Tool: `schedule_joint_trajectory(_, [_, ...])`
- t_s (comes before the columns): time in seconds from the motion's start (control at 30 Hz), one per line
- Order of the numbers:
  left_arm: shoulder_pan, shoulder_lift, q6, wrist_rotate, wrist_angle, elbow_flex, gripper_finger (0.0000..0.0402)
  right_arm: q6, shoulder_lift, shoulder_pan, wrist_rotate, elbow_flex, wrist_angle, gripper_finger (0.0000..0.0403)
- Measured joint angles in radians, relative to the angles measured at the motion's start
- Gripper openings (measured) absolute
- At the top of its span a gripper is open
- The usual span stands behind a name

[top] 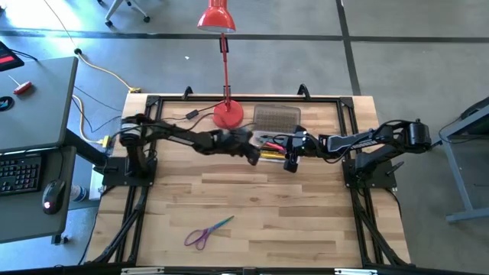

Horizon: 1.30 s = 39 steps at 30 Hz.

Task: Pick & place school supplies into a supply box
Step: Put the dark green crayon into the black supply box, then put the purple scissors into the black supply box

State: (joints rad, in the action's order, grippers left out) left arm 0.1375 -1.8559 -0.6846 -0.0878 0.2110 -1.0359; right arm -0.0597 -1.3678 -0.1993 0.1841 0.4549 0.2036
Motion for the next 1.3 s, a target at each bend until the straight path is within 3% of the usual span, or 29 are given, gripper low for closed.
schedule_joint_trajectory(0.13, [0.0, -0.069, 0.002, -0.037, -0.186, -0.122, 0.0058, 0.0, 0.0, 0.001, -0.002, 0.0, 0.009, 0.0122])
schedule_joint_trajectory(0.33, [0.001, -0.127, 0.093, -0.053, -0.262, -0.223, 0.0058, 0.0, 0.0, 0.003, -0.011, 0.0, 0.007, 0.0122])
schedule_joint_trajectory(0.77, [0.001, -0.131, 0.186, -0.06, -0.325, -0.227, 0.0061, 0.0, 0.0, 0.003, -0.011, 0.0, 0.012, 0.0122])
schedule_joint_trajectory(1.13, [0.001, -0.129, 0.193, -0.087, -0.319, -0.227, 0.0168, 0.0, 0.0, 0.003, -0.011, 0.0, 0.02, 0.0122])
schedule_joint_trajectory(1.3, [0.0, -0.062, 0.197, -0.002, -0.409, -0.251, 0.0175, -0.013, 0.0, 0.003, 0.027, 0.0, 0.055, 0.0122])
